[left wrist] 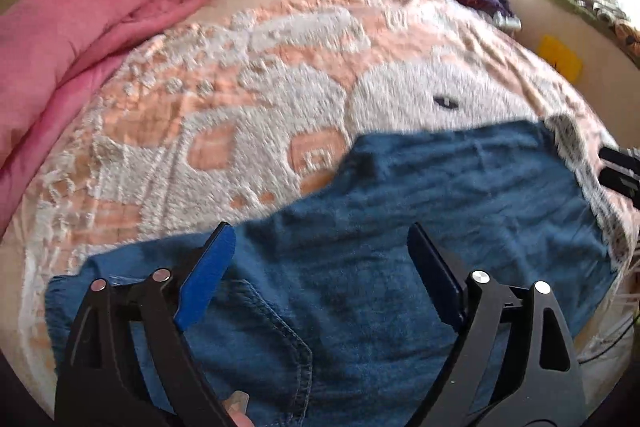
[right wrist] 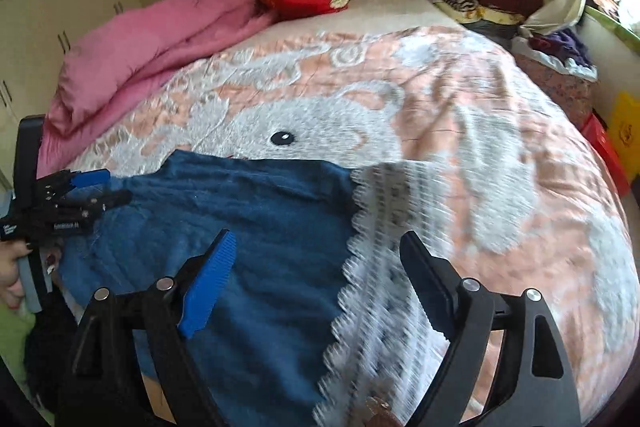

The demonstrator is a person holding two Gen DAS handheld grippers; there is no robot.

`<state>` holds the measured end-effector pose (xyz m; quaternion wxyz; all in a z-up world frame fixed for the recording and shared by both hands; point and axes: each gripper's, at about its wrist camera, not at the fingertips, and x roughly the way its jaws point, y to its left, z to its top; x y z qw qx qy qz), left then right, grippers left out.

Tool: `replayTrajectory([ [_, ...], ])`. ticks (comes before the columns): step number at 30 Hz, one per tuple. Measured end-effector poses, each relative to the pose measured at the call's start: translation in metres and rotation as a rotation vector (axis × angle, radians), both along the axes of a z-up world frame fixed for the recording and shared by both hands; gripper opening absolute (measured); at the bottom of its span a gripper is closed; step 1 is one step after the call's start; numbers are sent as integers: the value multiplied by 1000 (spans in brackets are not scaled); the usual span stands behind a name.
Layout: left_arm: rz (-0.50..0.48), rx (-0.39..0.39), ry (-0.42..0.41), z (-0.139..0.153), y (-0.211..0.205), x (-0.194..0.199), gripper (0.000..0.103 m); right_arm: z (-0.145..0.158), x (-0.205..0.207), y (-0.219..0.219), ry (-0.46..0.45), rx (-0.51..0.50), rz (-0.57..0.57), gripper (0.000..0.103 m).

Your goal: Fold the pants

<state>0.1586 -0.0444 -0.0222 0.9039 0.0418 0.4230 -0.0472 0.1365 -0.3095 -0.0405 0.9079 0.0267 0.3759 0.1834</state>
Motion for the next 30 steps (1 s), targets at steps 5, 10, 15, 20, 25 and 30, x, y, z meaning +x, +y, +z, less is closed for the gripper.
replayTrajectory([
  [5,27,-44,-46,13,10,-3,84,8,-29,-35,-20,20,-68,83],
  [10,48,-60,-55,19,16,-6,87,11,-51,-60,-18,-7,-122,83],
  [15,82,-50,-82,34,28,-13,90,17,-73,-78,-24,-10,-154,83],
  [20,170,-58,-101,64,62,-18,91,24,-80,-88,-41,-1,-166,83],
  [25,221,-56,-149,109,91,-22,92,32,-84,-91,-64,17,-165,83],
  [30,166,-60,-176,146,78,-18,92,35,-89,-90,-75,29,-166,83],
])
